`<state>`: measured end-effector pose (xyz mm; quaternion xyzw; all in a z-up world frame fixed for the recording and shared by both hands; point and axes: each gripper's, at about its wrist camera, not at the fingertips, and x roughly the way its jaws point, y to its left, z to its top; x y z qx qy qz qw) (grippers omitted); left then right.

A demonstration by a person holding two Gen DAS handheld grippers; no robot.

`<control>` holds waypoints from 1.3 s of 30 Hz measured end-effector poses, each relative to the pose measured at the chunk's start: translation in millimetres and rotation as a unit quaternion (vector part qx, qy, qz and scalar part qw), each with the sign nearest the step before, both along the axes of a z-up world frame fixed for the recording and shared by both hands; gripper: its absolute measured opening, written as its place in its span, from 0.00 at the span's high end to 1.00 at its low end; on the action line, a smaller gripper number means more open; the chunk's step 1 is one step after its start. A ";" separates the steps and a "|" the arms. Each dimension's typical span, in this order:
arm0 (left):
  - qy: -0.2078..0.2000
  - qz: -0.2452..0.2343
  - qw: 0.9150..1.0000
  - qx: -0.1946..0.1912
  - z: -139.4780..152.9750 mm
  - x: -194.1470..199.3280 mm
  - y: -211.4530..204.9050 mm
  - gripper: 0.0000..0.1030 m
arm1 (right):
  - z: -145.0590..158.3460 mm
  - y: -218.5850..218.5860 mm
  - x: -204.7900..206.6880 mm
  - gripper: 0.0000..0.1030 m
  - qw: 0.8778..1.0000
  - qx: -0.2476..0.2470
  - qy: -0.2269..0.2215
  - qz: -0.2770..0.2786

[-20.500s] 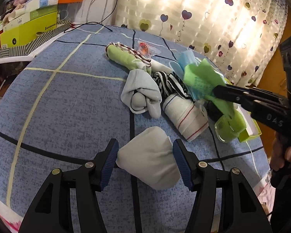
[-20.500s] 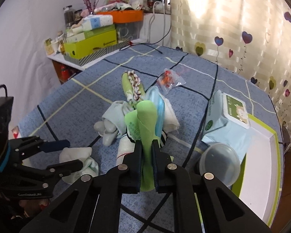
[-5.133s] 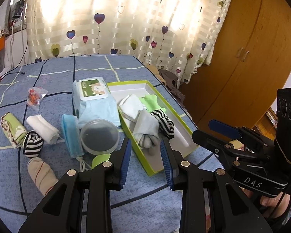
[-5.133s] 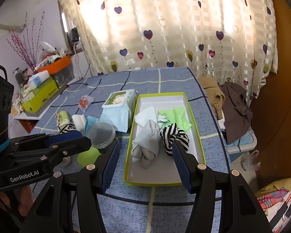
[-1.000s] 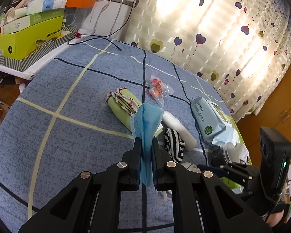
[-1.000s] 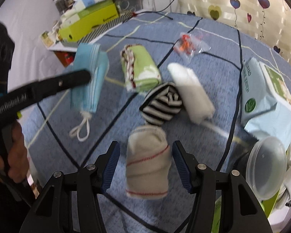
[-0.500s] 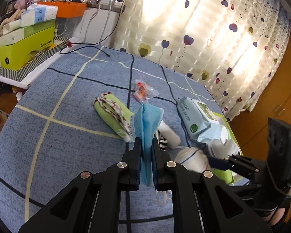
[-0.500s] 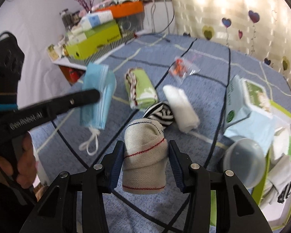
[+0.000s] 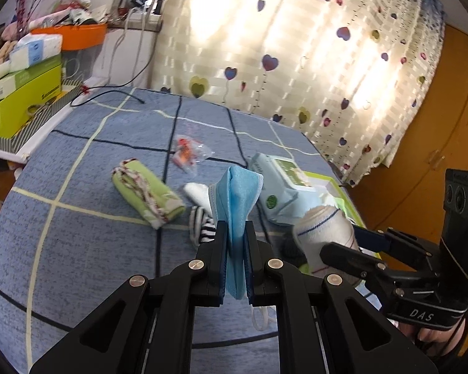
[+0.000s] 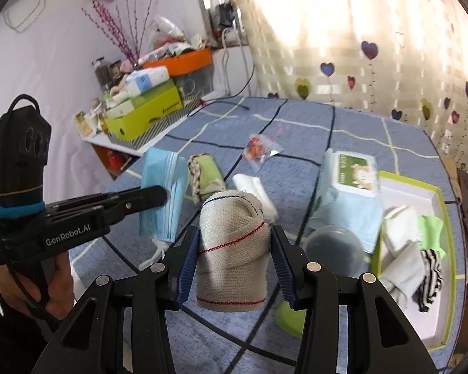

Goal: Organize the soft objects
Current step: 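Carry the face mask and beige sock with both grippers over the tray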

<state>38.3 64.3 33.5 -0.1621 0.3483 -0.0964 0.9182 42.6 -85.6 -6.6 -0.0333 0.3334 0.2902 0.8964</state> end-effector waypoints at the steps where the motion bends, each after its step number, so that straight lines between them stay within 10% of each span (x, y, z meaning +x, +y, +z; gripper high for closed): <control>1: -0.001 -0.006 1.000 0.001 1.5 0.1 -5.4 0.90 | 0.5 -4.3 -0.8 0.56 1.000 0.002 -0.002 -0.003; 39: -0.011 -0.121 0.992 0.030 28.1 0.7 -131.6 0.90 | 8.8 -128.4 -44.8 0.56 0.992 0.053 -0.031 -0.109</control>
